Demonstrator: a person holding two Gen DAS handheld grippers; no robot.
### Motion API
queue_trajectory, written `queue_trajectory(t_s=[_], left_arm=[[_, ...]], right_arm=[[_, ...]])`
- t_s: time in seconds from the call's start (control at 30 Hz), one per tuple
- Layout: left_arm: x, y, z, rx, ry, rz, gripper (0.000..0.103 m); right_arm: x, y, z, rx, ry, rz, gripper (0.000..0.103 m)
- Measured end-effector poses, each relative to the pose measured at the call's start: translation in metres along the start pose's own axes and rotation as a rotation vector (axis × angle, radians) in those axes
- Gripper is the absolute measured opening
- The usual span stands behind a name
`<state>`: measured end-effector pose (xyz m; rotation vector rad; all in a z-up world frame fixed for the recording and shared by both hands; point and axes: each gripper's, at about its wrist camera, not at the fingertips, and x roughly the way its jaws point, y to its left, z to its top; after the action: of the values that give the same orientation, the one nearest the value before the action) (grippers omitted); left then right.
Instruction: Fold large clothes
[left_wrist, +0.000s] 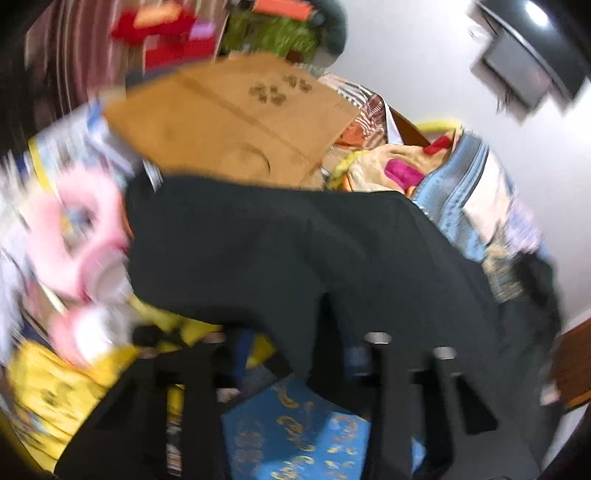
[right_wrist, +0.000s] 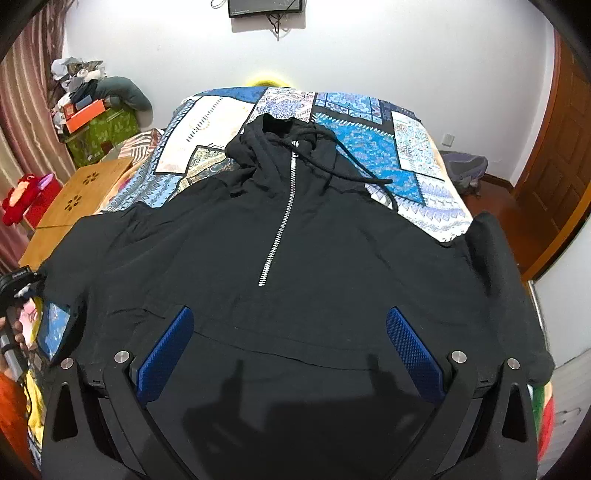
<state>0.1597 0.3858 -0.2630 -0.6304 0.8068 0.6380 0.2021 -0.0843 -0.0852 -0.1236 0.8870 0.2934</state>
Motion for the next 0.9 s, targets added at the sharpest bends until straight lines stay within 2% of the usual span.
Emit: queue_trajectory(t_s=[0.03,0.1,0.2,0.4,0.53,0.67,0.73,0.9], left_arm=[[-0.005,-0.010,0.002,0.059,-0.026,0.045,0.013],[-0.015,-0.027,0.007,0.133,-0.072,0.078,0.010],[-0.032,-0.044,0.017,0.176,-0.113,0.048,0.006],[-0.083,-0.096,0.039,0.226,-0.229,-0.091,0.004],[-0.117,-0.148,0.039,0.284,-0.265,-0.240,0.003],[-0.137,-0.202,0.028,0.342,-0.243,-0.390,0.002],[-0.140,-0.232,0.017,0.369,-0.196,-0.473,0.002],[-0.135,-0.294,-0.030,0.472,-0.087,-0.566,0.002]], right_arm=[[-0.001,0.000,0.001,-0.003,-0.003,-0.002,0.103],[-0.006,-0.001,0.001,-0.009,-0.012,-0.007,0.103],[-0.012,-0.005,0.002,-0.019,-0.028,-0.020,0.103],[-0.021,-0.013,0.004,-0.032,-0.056,-0.043,0.103],[-0.026,-0.021,0.003,-0.037,-0.075,-0.060,0.103],[-0.030,-0.030,0.000,-0.038,-0.085,-0.069,0.103],[-0.033,-0.034,-0.001,-0.036,-0.090,-0.072,0.103],[-0.035,-0.047,-0.003,-0.037,-0.093,-0.080,0.103]])
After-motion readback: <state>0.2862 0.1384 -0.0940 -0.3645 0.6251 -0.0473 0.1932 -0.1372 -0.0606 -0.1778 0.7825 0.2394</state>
